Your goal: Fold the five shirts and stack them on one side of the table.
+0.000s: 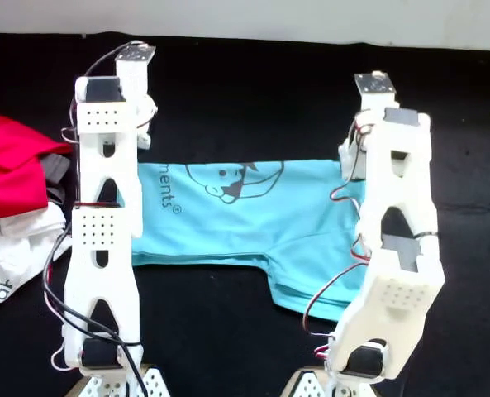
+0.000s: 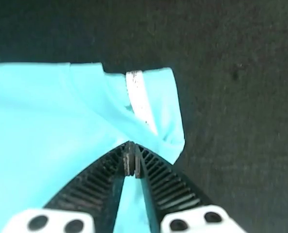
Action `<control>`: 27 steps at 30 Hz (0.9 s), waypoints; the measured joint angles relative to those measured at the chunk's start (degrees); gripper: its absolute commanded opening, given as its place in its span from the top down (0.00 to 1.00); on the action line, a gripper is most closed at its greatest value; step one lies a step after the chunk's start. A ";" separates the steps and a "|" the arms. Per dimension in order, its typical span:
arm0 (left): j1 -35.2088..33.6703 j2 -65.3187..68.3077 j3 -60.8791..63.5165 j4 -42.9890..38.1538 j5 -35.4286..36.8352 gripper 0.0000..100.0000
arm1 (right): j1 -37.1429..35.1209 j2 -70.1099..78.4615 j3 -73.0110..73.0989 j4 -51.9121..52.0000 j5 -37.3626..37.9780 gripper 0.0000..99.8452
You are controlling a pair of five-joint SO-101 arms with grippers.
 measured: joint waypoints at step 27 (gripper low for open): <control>-0.44 -60.22 112.26 -41.23 -0.97 0.99 | -12.84 -42.37 66.11 -20.04 -0.09 0.99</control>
